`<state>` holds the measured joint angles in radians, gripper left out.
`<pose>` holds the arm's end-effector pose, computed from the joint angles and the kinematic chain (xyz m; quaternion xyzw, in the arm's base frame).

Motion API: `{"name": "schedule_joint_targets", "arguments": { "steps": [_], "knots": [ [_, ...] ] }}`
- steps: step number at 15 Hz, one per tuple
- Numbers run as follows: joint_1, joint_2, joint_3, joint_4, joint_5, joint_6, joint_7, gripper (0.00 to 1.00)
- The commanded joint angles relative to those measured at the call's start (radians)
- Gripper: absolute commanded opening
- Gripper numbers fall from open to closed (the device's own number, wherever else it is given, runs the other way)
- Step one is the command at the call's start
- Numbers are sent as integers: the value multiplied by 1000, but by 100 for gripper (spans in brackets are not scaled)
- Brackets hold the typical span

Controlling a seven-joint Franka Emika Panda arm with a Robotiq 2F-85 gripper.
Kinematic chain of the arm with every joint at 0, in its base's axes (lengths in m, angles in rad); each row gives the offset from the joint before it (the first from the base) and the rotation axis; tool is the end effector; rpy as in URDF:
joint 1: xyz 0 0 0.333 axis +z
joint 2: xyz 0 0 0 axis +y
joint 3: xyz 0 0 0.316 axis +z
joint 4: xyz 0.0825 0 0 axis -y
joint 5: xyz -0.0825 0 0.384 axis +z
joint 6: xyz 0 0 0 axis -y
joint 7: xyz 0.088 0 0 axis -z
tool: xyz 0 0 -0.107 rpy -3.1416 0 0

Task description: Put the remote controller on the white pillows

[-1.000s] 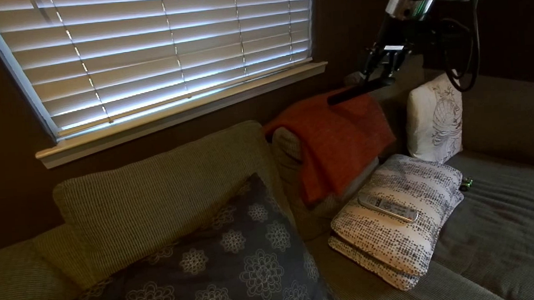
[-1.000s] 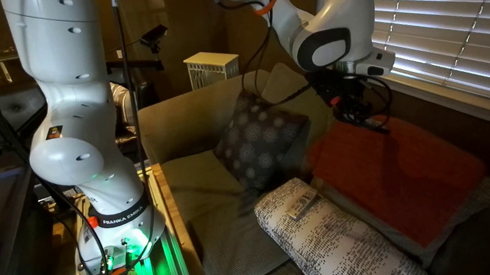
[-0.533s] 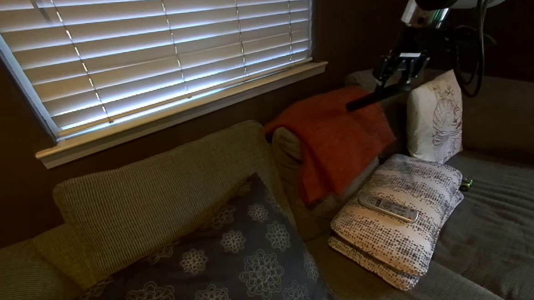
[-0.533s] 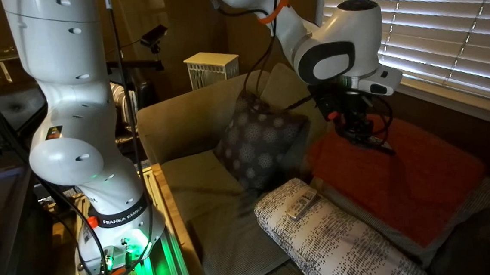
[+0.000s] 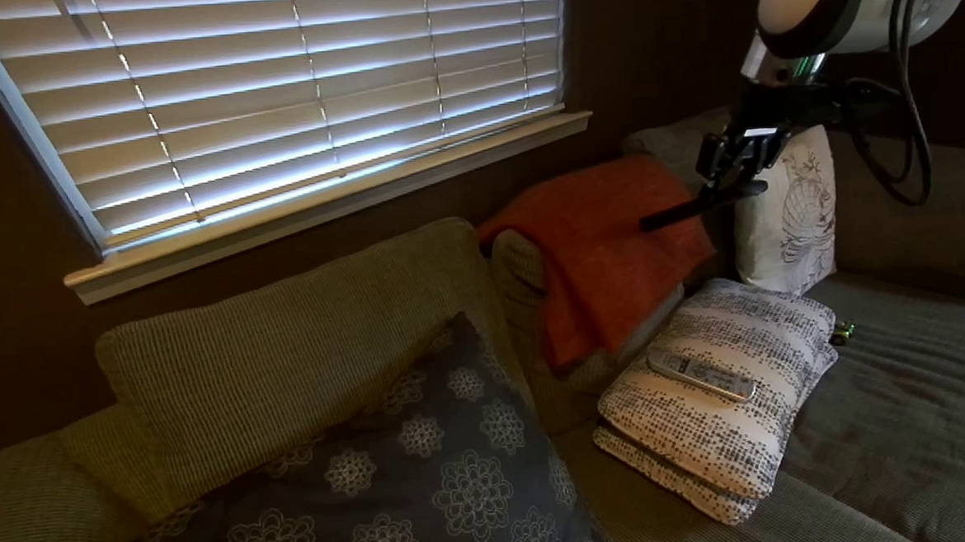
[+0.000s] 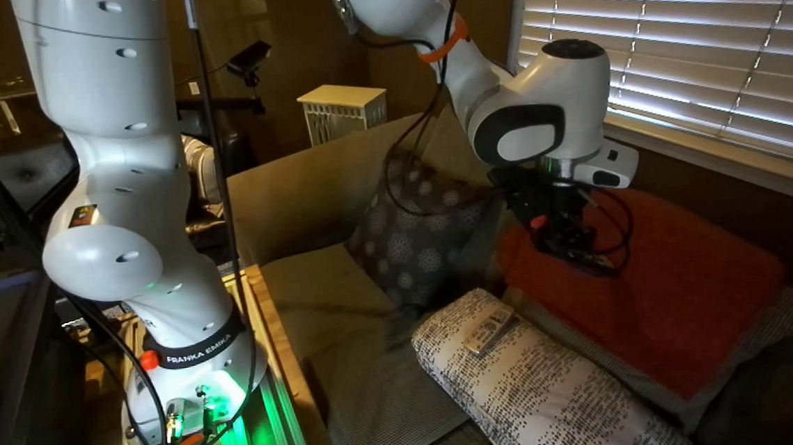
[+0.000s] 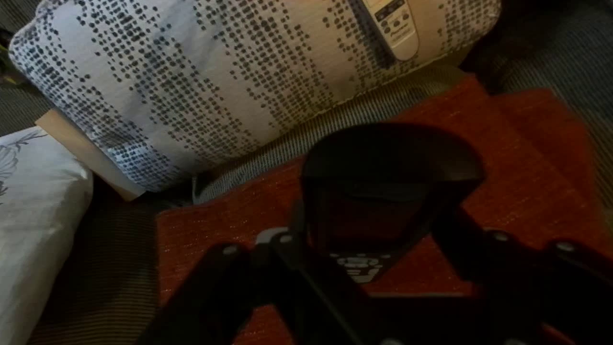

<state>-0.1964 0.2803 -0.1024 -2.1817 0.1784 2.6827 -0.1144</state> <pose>0.5541 -0.1756 0.2825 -0.9798 0.1624 -0.1160 0.0107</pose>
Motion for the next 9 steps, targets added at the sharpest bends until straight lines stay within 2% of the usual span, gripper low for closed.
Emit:
{"name": "schedule_joint_targets", "arguments": {
  "steps": [1, 6, 9],
  "knots": [
    [-68, 0, 36, -36, 35, 45, -189, 42],
    [-196, 37, 96, -10, 95, 4, -500, 42],
    [-246, 69, 102, 16, 84, -29, -634, 42]
  ]
}}
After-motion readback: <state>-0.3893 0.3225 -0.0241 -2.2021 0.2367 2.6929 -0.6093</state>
